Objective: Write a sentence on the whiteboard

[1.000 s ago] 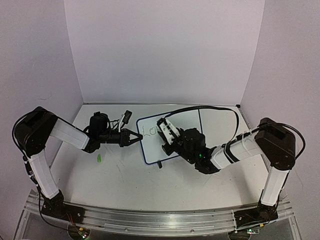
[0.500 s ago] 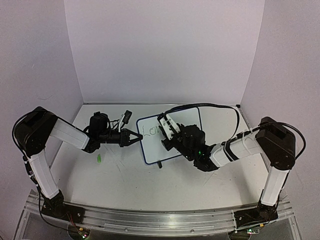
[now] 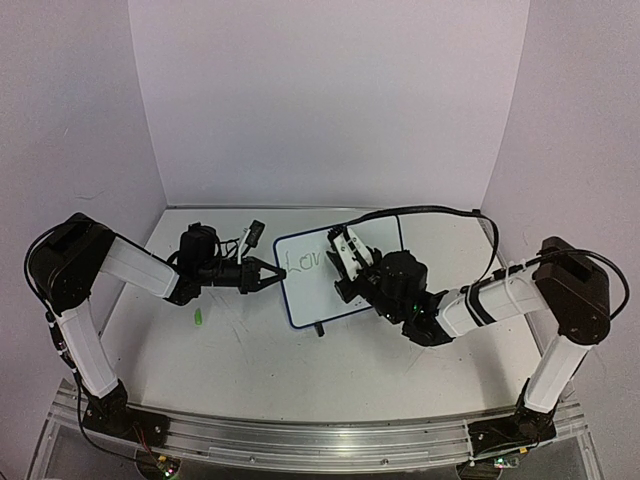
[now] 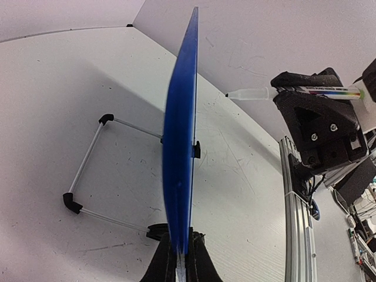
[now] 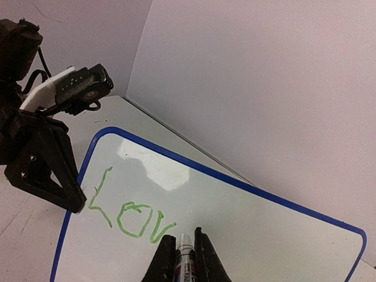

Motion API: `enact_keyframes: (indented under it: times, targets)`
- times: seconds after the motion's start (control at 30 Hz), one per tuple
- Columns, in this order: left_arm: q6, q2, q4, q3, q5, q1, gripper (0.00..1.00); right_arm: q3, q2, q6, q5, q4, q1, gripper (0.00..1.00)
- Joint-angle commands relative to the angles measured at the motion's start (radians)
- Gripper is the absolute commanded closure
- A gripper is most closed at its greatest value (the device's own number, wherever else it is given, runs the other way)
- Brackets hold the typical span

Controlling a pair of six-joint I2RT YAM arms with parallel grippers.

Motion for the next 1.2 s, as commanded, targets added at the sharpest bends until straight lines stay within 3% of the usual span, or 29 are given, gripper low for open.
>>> enact_keyframes:
  times: [0.0, 0.6, 1.17]
  targets:
    - [0.055, -0.021, -0.023, 0.022, -0.021, 0.0, 1.0, 0.038, 0.03, 0.025, -0.025, 0.03, -0.012, 1.0]
    - [0.06, -0.023, -0.026, 0.021, -0.021, 0.0, 1.0, 0.081, 0.082, 0.041, -0.042, 0.009, -0.03, 1.0]
    - [0.062, -0.026, -0.031, 0.024, -0.021, 0.0, 1.0, 0.033, 0.052, 0.055, 0.09, 0.022, -0.056, 1.0]
